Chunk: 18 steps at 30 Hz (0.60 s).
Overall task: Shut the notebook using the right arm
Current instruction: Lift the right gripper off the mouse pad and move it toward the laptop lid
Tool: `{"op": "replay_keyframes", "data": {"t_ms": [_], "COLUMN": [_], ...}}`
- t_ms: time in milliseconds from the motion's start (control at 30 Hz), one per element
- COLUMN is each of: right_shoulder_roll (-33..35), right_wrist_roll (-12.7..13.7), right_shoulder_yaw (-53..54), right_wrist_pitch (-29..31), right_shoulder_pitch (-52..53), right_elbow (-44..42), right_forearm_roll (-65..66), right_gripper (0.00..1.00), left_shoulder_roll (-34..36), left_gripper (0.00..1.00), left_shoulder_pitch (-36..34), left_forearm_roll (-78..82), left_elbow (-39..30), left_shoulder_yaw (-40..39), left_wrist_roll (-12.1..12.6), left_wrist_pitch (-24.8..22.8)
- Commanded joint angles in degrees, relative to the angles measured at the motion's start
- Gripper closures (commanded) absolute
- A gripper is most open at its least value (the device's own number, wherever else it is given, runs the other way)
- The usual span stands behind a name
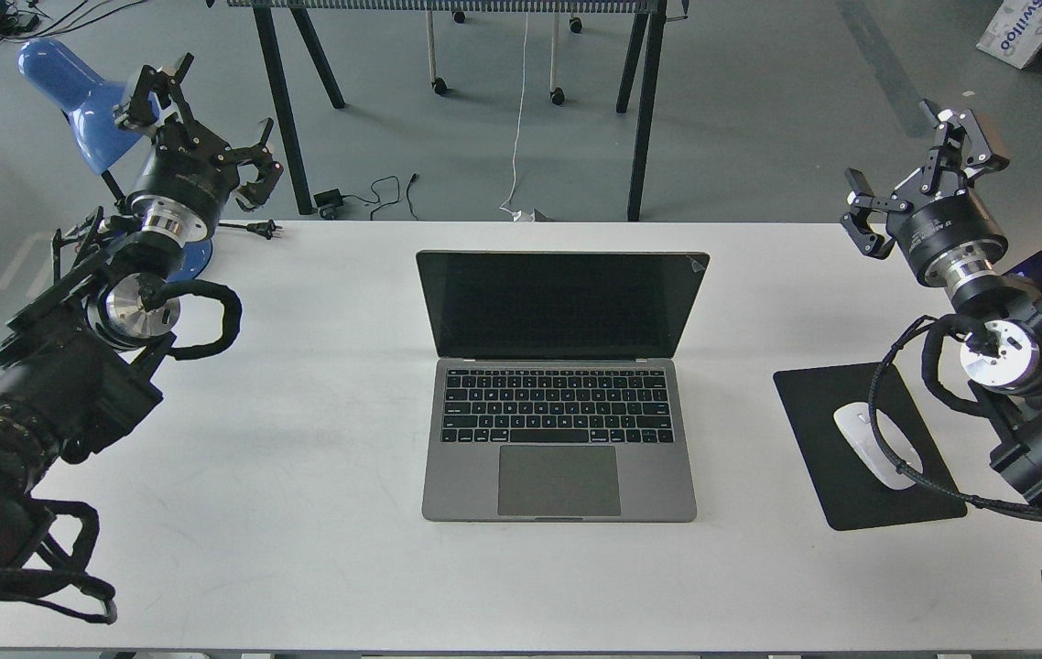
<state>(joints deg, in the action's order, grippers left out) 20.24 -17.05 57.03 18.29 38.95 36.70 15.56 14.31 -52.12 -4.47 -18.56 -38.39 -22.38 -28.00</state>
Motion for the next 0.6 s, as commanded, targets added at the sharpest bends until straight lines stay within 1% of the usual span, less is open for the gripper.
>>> {"op": "replay_keyframes", "data": {"t_ms": [0, 67, 267, 467, 567], "right_shoulder_roll": [-0.29, -0.64, -1.52, -4.59, -6.17], "right_wrist_roll": [-0.09, -0.09, 0.0, 0.0, 0.0], "right_shoulder_yaw": [0.01, 0.01, -0.08, -0.08, -1.92], "right_wrist_pitch": [-0.01, -0.01, -0.18, -0.8, -2.37], "right_shoulder_pitch": [-0.1, -0.1, 0.16, 4.03, 6.49], "right_elbow": [0.13, 0.13, 0.04, -1.36, -1.8], "right_forearm_roll": [0.0, 0.0, 0.09, 0.44, 0.53], "right_gripper": [0.0, 0.0, 0.0, 0.0, 0.0], "left_shoulder_roll": [-0.07, -0.08, 0.1, 0.1, 0.01], "left_gripper": [0.0, 0.0, 0.0, 0.0, 0.0], "left_shoulder_pitch": [0.0, 0.0, 0.0, 0.0, 0.0], "left_forearm_roll": [0.07, 0.34, 0.16, -0.01, -0.01], "left_elbow": [0.02, -0.07, 0.02, 0.02, 0.02], "left_shoulder_yaw": [0.16, 0.16, 0.07, -0.01, -0.01], "left_wrist_roll": [-0.12, -0.82, -1.08, -1.08, -1.08], "left_wrist_pitch": [0.0, 0.0, 0.0, 0.0, 0.0]}}
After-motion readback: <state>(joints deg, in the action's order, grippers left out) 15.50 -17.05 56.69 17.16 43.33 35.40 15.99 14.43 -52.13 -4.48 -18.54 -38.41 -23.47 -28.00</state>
